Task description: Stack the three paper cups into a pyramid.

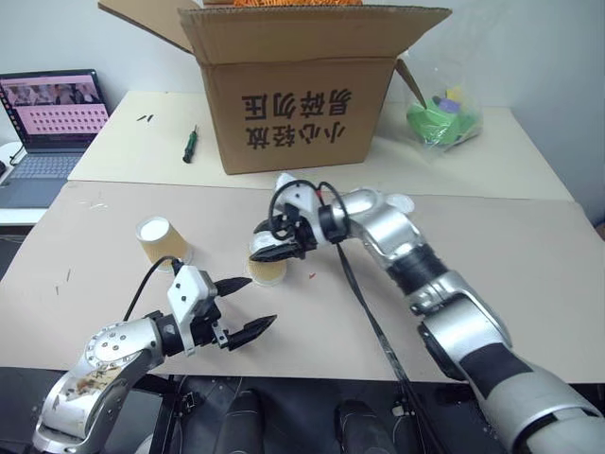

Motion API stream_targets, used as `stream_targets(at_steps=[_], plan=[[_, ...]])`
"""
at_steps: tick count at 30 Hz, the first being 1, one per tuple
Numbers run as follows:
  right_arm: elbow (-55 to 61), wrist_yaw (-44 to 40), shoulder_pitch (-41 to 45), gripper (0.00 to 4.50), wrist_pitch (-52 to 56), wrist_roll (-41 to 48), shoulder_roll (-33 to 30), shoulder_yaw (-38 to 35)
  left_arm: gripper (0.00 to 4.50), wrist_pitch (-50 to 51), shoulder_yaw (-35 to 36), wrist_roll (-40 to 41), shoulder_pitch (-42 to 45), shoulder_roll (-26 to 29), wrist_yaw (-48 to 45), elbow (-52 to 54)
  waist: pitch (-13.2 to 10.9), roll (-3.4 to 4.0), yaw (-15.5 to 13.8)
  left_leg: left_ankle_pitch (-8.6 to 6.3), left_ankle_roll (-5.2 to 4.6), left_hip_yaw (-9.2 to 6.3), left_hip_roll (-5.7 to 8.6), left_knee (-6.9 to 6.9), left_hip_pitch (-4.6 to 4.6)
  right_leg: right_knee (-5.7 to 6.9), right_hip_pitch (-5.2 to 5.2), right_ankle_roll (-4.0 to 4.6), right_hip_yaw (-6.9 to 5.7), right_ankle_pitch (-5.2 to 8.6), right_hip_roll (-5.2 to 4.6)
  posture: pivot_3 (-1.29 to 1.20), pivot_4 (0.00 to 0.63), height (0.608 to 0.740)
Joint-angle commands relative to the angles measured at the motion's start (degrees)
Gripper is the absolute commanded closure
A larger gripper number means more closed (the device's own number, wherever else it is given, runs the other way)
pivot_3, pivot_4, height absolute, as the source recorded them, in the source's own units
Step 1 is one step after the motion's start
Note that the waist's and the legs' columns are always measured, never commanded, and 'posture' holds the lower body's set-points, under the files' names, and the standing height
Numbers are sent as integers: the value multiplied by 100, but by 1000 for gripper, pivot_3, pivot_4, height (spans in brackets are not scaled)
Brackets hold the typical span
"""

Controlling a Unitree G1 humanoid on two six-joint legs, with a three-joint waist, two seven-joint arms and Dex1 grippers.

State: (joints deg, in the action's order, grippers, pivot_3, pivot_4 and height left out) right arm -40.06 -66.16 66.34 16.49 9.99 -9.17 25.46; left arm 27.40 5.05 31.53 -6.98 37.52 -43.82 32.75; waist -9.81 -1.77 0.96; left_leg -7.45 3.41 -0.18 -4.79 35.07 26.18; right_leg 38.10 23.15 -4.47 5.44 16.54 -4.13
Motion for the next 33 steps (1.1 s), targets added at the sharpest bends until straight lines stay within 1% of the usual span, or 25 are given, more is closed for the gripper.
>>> stream_targets(at_steps=[1, 3, 4, 6, 7, 9, 11, 13, 15, 17, 19, 20, 23, 25, 29, 31, 33], plan=[[-654, -69, 272, 1854, -507, -292, 165, -143, 0, -184, -2, -59, -41, -60, 21, 134, 0, 1, 8, 0, 0, 0, -3, 0, -3, 1, -1, 3, 0, -1, 3, 0, 150, 700], [-728, -101, 319, 860, -535, -301, 170, -265, 0, -196, 10, -73, -63, -84, 35, 146, 0, 1, 6, 0, 1, 0, -4, 0, -5, 3, -1, 5, 0, -2, 4, 0, 150, 700], [-556, -138, 276, 700, -522, -279, 92, -353, 0, -202, 22, -79, -77, -99, 48, 147, 0, 1, 0, 0, 1, 0, -4, 0, -5, 3, -1, 5, 0, -2, 4, 0, 150, 700], [-54, -104, 153, 8, -357, -162, -111, -616, 0, -219, 31, -88, -112, -106, 56, 157, -1, 2, -15, 1, 2, 0, -3, -1, 1, 1, 3, 5, 0, -1, 3, 0, 150, 700], [292, -121, 52, 8, -204, -64, -246, -744, 0, -223, 32, -91, -139, -107, 61, 180, -1, 1, -21, 1, 2, 0, -3, -1, 4, 1, 5, 5, 0, -1, 2, 0, 150, 700], [1464, -196, -352, 8, 382, 282, -701, -1087, 0, -232, 39, -94, -199, -110, 67, 227, -1, 2, -46, 0, 2, -1, -3, -3, 12, -2, 9, 7, -1, 1, 2, 0, 150, 700], [2938, -203, -916, 8, 1242, 814, -1298, -1552, 0, -251, 48, -107, -245, -114, 66, 239, -1, 2, -86, 0, 3, 1, -1, -7, 17, -4, 13, 7, -3, 2, -1, 0, 150, 700], [4242, -108, -1548, 8, 2289, 1551, -1918, -2180, 0, -263, 72, -119, -286, -125, 79, 240, -1, 2, -124, -1, 4, -2, -1, -7, 21, -4, 13, 8, -9, 5, -3, 0, 150, 700], [5181, 117, -2291, 8, 3036, 2015, -2440, -2733, 0, -270, 116, -109, -300, -140, 94, 225, -1, 2, -163, -1, 5, -5, -2, -5, 20, -6, 8, 10, -15, 8, -4, 0, 150, 700], [5758, 502, -3000, 8, 3376, 2096, -2715, -3045, 0, -287, 131, -135, -274, -152, 105, 166, 3, -2, -155, -2, 5, 0, 0, -1, 12, -5, 6, 11, -9, 9, -8, 0, 150, 700], [5854, 1180, -3390, 8, 3566, 1765, -2741, -3011, 0, -301, 130, -156, -226, -159, 99, 103, 5, -3, -68, -2, 5, 1, -1, 0, -12, -4, -10, 16, -9, 15, -6, 0, 150, 700], [5708, 1616, -3442, 8, 3587, 1425, -2704, -2880, 0, -306, 130, -160, -203, -158, 92, 79, 6, -2, 11, -2, 4, 9, -2, -2, -18, -5, -6, 18, 2, 16, -6, 0, 150, 700], [4992, 2973, -3265, 8, 3614, 528, -2443, -2632, 0, -321, 142, -170, -145, -149, 65, 13, 6, -2, 146, 3, 1, 8, 0, 1, -33, 0, -9, 13, 15, 10, -4, 0, 150, 700], [4588, 3567, -3133, 8, 3478, 147, -2282, -2571, 0, -332, 141, -183, -97, -149, 47, -36, 5, -2, 152, 10, -2, 8, 2, 5, -31, -1, -10, 8, 15, 3, -4, 0, 150, 700], [4037, 4317, -2830, 8, 3244, -50, -1792, -2803, 0, -382, 145, -213, -24, -161, 3, -117, 5, -2, 148, 13, -5, 7, 5, 6, -13, -2, -1, 8, 15, -6, -5, 0, 150, 700], [3886, 4505, -2696, 8, 3164, -61, -1646, -2910, 0, -399, 142, -228, -10, -146, -9, -131, 5, -2, 147, 13, -6, 3, 5, 3, -4, -2, 2, 6, 15, -4, -2, 0, 150, 700], [3424, 4698, -2372, 8, 2949, -79, -1523, -3030, 0, -373, 151, -216, -18, -150, 25, -101, 5, -2, 144, 12, -6, 3, 7, -5, 1, -4, 3, 4, 14, -2, -3, 0, 150, 700]])
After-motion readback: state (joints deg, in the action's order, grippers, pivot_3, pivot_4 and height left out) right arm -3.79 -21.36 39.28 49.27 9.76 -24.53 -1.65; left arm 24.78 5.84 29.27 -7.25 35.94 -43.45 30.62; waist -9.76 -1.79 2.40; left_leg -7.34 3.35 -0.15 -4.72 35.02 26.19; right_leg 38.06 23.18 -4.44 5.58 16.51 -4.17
